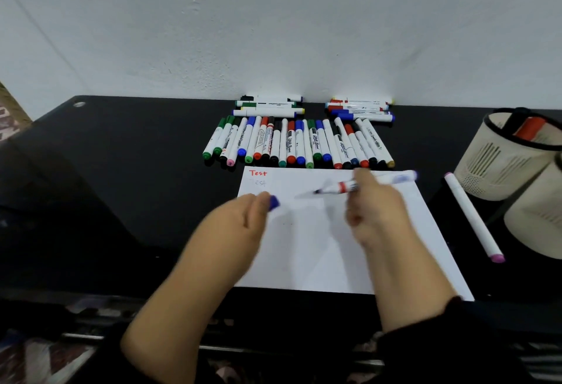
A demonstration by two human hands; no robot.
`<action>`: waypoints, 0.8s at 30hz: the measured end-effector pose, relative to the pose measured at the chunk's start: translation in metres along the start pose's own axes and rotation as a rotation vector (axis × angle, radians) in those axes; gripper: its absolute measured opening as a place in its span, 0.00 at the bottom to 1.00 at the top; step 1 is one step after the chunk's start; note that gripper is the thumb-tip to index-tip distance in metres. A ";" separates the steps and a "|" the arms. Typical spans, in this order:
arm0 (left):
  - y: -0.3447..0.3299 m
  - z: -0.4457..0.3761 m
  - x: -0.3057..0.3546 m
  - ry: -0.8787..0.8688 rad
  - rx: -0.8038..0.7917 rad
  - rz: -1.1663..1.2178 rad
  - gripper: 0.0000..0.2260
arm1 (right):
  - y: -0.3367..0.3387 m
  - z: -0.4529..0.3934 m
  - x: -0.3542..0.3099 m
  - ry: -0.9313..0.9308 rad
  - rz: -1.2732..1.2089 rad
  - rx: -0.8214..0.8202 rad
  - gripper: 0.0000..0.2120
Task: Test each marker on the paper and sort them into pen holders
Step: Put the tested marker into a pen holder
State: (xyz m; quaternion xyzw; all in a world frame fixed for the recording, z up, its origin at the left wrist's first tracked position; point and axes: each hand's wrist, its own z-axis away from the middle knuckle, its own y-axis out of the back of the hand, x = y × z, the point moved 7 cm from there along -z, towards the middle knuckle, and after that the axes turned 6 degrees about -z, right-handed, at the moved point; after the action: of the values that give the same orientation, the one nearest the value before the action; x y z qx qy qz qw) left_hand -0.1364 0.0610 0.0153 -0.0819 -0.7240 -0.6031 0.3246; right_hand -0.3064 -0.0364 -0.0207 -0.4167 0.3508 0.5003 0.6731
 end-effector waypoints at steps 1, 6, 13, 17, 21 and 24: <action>0.009 0.002 -0.007 0.026 0.050 0.036 0.16 | 0.008 -0.005 -0.007 0.008 -0.080 0.015 0.14; -0.007 -0.011 -0.012 0.027 0.005 0.003 0.18 | 0.005 -0.003 -0.003 -0.020 -0.128 -0.066 0.14; -0.024 -0.022 -0.011 0.038 -0.058 0.125 0.11 | 0.005 0.000 -0.003 -0.007 -0.157 -0.104 0.13; -0.023 -0.025 -0.016 0.069 -0.059 0.153 0.09 | 0.001 0.002 -0.001 0.001 -0.149 -0.151 0.11; -0.012 -0.032 -0.032 0.121 -0.025 0.130 0.08 | -0.007 0.006 0.000 0.036 -0.127 -0.233 0.12; 0.000 -0.039 -0.045 0.163 0.004 0.080 0.08 | -0.018 0.009 0.002 0.060 -0.073 -0.275 0.09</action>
State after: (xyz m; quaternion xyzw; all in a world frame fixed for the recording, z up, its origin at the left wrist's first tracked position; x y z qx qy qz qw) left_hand -0.0868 0.0374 -0.0076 -0.0605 -0.6924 -0.5930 0.4064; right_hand -0.2884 -0.0300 -0.0153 -0.5323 0.2837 0.5059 0.6167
